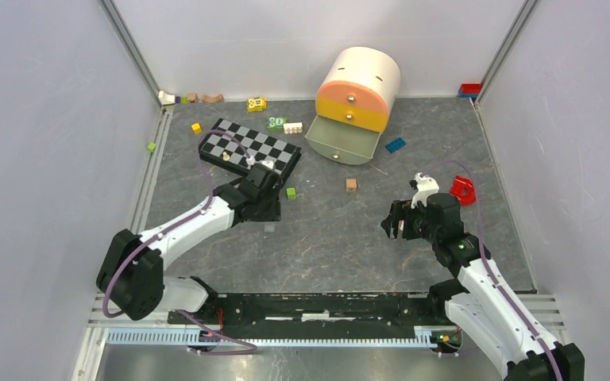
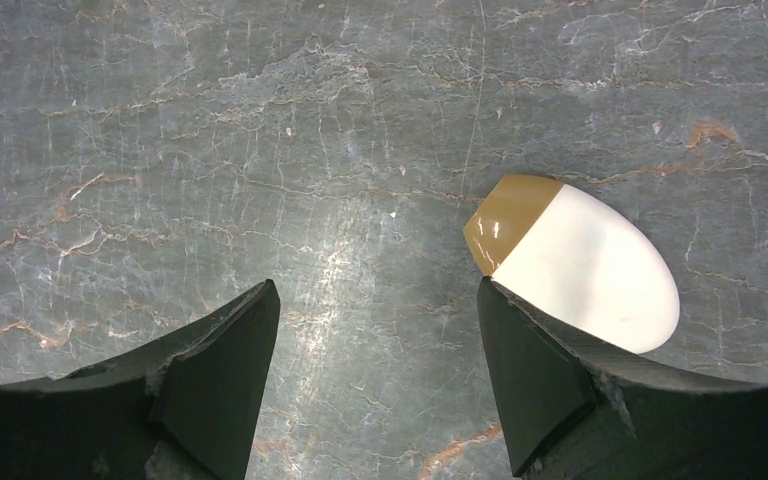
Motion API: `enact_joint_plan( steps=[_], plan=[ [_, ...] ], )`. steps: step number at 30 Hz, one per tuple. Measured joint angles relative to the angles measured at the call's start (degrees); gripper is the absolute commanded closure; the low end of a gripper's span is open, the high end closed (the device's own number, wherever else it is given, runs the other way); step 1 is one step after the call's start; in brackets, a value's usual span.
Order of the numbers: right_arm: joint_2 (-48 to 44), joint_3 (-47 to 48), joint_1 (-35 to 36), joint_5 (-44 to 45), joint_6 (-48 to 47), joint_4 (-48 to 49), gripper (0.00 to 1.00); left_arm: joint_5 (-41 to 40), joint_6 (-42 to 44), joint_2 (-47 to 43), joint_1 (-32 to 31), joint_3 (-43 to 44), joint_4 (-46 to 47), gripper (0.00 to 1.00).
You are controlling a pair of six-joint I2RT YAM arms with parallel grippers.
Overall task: Organize the makeup
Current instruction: Pick up the makeup from the center of the board, then place the makeup in the drawer.
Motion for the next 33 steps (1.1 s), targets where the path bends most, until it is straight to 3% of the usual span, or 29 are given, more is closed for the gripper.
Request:
enact_joint_plan(
  steps=[8,15,22,33],
  plan=[
    [-1.27,-0.02,0.00,0.28,-0.13,-0.37,0.20,7.23,0.92,0.28,-2.49,9.49,4.72,0.68],
    [-4.00,-0.02,0.00,1.97,-1.11,-2.71,0.20,15.30,4.98,15.39,-1.92,28.24,8.13,0.68],
    [-6.80,-0.02,0.00,3.65,-1.49,-5.16,0.20,20.28,5.79,28.30,-0.31,41.51,10.47,0.74],
    [-8.02,-0.02,0.00,5.14,-1.42,-6.99,0.20,18.14,-1.25,39.67,0.02,50.80,14.21,0.75]
  ],
)
